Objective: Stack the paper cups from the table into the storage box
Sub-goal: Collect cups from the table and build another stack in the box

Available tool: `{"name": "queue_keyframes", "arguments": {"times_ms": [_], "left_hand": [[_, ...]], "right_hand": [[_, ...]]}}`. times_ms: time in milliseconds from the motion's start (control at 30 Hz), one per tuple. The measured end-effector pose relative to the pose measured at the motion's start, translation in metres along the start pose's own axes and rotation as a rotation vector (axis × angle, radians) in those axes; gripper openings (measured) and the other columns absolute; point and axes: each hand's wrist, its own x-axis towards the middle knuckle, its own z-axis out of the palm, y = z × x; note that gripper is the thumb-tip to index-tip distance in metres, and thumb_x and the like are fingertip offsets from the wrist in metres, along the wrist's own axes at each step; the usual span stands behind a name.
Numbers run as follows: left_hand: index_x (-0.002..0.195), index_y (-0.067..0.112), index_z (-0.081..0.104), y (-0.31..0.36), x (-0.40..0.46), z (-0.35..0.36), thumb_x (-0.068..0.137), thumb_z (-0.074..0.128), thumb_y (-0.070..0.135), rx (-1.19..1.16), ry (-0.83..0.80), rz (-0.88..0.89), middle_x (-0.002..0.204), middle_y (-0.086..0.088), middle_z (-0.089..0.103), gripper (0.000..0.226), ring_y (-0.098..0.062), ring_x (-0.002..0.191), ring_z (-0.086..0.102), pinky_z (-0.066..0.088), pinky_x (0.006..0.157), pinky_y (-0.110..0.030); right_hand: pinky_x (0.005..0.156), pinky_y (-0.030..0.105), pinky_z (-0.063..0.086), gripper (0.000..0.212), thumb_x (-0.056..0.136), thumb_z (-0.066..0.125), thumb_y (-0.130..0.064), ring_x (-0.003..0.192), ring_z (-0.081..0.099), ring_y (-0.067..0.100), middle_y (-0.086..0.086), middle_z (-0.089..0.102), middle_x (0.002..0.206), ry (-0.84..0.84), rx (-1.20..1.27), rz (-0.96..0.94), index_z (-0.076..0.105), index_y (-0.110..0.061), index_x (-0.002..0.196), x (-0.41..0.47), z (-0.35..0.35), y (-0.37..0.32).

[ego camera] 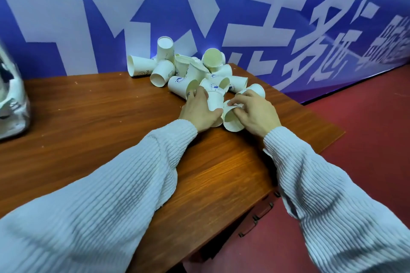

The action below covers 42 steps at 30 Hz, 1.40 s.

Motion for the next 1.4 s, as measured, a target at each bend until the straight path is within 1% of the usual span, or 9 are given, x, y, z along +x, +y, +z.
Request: {"name": "queue_keyframes", "arguments": {"times_ms": [233, 400, 533, 633, 733, 900, 1100, 1267, 1400], "left_hand": [[0.155, 0.031, 0.015, -0.003, -0.022, -0.035, 0.046, 0.068, 0.057, -0.193, -0.111, -0.044, 0.143, 0.001, 0.046, 0.123, -0.027, 0.127, 0.049, 0.045, 0.107, -0.045], [0.146, 0.022, 0.029, -0.015, -0.045, -0.082, 0.078, 0.073, 0.026, -0.352, 0.192, 0.002, 0.142, -0.008, 0.038, 0.081, -0.028, 0.126, 0.048, 0.044, 0.106, -0.038], [0.15, 0.026, 0.024, -0.034, -0.066, -0.13, 0.083, 0.072, 0.021, -0.206, 0.371, 0.081, 0.135, -0.008, 0.036, 0.082, -0.028, 0.122, 0.047, 0.044, 0.105, -0.037], [0.156, 0.032, 0.014, -0.058, -0.091, -0.163, 0.085, 0.076, 0.033, -0.142, 0.527, 0.083, 0.143, -0.009, 0.04, 0.095, -0.024, 0.128, 0.046, 0.04, 0.106, -0.035], [0.158, 0.029, 0.01, -0.085, -0.119, -0.201, 0.079, 0.079, 0.046, -0.117, 0.753, 0.074, 0.153, -0.006, 0.043, 0.105, -0.024, 0.135, 0.047, 0.041, 0.112, -0.043], [0.151, 0.015, 0.023, -0.12, -0.162, -0.263, 0.093, 0.067, 0.043, -0.128, 1.058, 0.088, 0.142, 0.001, 0.043, 0.078, -0.002, 0.123, 0.049, 0.039, 0.102, -0.015], [0.153, 0.023, 0.022, -0.157, -0.185, -0.303, 0.095, 0.058, 0.047, -0.146, 1.134, -0.007, 0.142, -0.002, 0.05, 0.072, -0.019, 0.126, 0.053, 0.042, 0.109, -0.036], [0.149, 0.021, 0.029, -0.172, -0.189, -0.315, 0.094, 0.064, 0.042, -0.13, 1.155, -0.017, 0.136, -0.006, 0.055, 0.069, -0.02, 0.117, 0.057, 0.046, 0.096, -0.024], [0.146, 0.021, 0.032, -0.177, -0.187, -0.321, 0.094, 0.068, 0.04, -0.121, 1.139, -0.035, 0.13, -0.001, 0.054, 0.067, -0.018, 0.113, 0.055, 0.045, 0.09, -0.016]], "right_hand": [[0.08, 0.046, 0.054, 0.025, 0.094, 0.053, -0.036, 0.089, 0.062, 0.024, 0.0, 0.068, 0.096, 0.111, 0.09, 0.054, 0.073, -0.022, 0.099, 0.007, -0.01, -0.026], [0.07, 0.042, 0.049, 0.028, 0.092, 0.051, -0.032, 0.077, 0.058, 0.026, 0.006, 0.065, 0.074, 0.167, 0.359, 0.07, 0.066, -0.014, 0.078, 0.021, -0.018, -0.068], [0.065, 0.043, 0.046, 0.027, 0.085, 0.048, -0.037, 0.072, 0.055, 0.027, -0.002, 0.055, 0.061, 0.134, 0.448, 0.032, 0.057, -0.024, 0.064, 0.036, -0.018, -0.123], [0.073, 0.054, 0.056, 0.02, 0.084, 0.051, -0.031, 0.07, 0.063, 0.031, 0.001, 0.059, 0.062, 0.09, 0.522, -0.039, 0.062, -0.019, 0.072, 0.045, -0.013, -0.166], [0.073, 0.049, 0.059, 0.017, 0.083, 0.055, -0.026, 0.066, 0.068, 0.027, -0.003, 0.064, 0.064, 0.066, 0.611, -0.097, 0.06, -0.031, 0.098, 0.051, -0.006, -0.218], [0.074, 0.044, 0.06, 0.017, 0.094, 0.054, -0.037, 0.055, 0.069, 0.013, -0.005, 0.071, 0.065, 0.097, 0.699, -0.282, 0.068, -0.033, 0.103, 0.068, 0.002, -0.313], [0.074, 0.048, 0.061, 0.031, 0.087, 0.052, -0.034, 0.077, 0.072, 0.028, -0.001, 0.075, 0.078, 0.014, 0.683, -0.352, 0.064, -0.039, 0.115, 0.099, 0.013, -0.407], [0.09, 0.048, 0.059, 0.033, 0.086, 0.057, -0.027, 0.099, 0.069, 0.033, 0.008, 0.075, 0.109, -0.149, 0.452, -0.386, 0.074, -0.033, 0.114, 0.11, 0.028, -0.439], [0.094, 0.049, 0.057, 0.025, 0.084, 0.061, -0.024, 0.102, 0.068, 0.034, 0.007, 0.074, 0.113, -0.239, 0.314, -0.401, 0.075, -0.03, 0.104, 0.104, 0.047, -0.446]]}}
